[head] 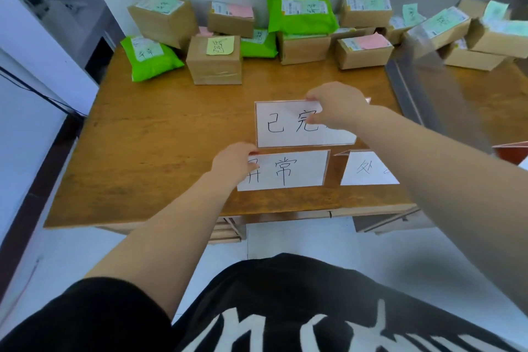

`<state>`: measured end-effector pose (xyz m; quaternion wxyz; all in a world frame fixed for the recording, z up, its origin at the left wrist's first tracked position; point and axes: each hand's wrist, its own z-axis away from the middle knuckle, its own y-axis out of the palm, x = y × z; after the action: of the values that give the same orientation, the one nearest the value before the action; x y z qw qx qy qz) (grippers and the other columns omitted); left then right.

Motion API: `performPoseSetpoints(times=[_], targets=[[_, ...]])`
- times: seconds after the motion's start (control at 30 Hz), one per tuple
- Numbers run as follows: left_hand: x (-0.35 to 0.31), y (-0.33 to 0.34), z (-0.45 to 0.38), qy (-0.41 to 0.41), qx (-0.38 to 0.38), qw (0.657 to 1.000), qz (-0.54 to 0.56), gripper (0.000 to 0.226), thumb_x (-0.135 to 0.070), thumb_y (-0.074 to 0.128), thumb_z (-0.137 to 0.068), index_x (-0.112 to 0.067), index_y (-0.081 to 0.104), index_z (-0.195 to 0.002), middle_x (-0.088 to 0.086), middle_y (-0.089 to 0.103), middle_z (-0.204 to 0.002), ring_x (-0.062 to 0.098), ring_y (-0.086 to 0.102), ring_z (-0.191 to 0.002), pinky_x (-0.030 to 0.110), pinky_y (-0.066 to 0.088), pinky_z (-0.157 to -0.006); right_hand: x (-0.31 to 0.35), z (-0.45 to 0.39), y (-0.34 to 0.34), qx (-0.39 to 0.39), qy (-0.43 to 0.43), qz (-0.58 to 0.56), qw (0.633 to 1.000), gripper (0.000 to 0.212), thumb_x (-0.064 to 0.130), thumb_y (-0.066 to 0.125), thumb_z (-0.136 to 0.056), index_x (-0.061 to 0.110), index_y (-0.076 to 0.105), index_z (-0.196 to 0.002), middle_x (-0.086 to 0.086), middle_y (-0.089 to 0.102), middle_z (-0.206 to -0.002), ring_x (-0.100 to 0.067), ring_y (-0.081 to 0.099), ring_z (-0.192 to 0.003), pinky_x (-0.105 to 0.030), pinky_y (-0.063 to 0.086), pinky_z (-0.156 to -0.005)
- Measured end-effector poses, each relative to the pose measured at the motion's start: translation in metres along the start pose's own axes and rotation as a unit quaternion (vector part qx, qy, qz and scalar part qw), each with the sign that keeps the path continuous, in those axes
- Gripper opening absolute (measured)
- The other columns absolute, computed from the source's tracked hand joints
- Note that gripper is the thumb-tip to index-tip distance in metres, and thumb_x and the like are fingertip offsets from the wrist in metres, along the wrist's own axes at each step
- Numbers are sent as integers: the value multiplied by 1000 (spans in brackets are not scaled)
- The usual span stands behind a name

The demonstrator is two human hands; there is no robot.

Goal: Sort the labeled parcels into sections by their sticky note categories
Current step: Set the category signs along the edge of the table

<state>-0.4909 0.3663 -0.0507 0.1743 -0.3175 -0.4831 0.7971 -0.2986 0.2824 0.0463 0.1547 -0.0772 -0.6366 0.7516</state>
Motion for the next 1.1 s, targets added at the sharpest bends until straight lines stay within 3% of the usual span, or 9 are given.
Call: performPoseSetpoints(times=[0.2,0.57,0.93,1.1], targets=[[38,-10,7,-4,-18,1000,-15,40,-23,50,-96,-15,46,-136,4,48,-140,25,46,-126,38,41,-100,2,-11,13,5,-11,-34,999,43,35,59,-90,13,55,-126,-8,59,-125,-29,53,-114,-43,48,-90],[166,-49,49,-74,-17,997,-32,32,-17,51,-95,-14,51,-128,4,53,-132,25,49,-118,37,43,-89,79,-39,40,30,24,-41,998,39,34,59,-90,20,54,-126,-4,59,-122,-26,54,-112,-31,39,-73],[277,-83,72,-96,-26,994,-38,35,-15,53,-94,-13,51,-129,8,54,-132,28,49,-120,38,40,-95,146,-57,70,56,70,-13,996,34,32,57,-91,18,56,-123,-5,61,-115,-27,57,-105,-30,40,-69],[293,-94,64,-67,-11,995,-77,41,-20,62,-88,-14,53,-127,6,56,-130,25,51,-119,37,42,-95,162,-59,78,61,72,9,996,31,30,57,-91,18,56,-120,-6,62,-112,-28,58,-101,-30,39,-66]])
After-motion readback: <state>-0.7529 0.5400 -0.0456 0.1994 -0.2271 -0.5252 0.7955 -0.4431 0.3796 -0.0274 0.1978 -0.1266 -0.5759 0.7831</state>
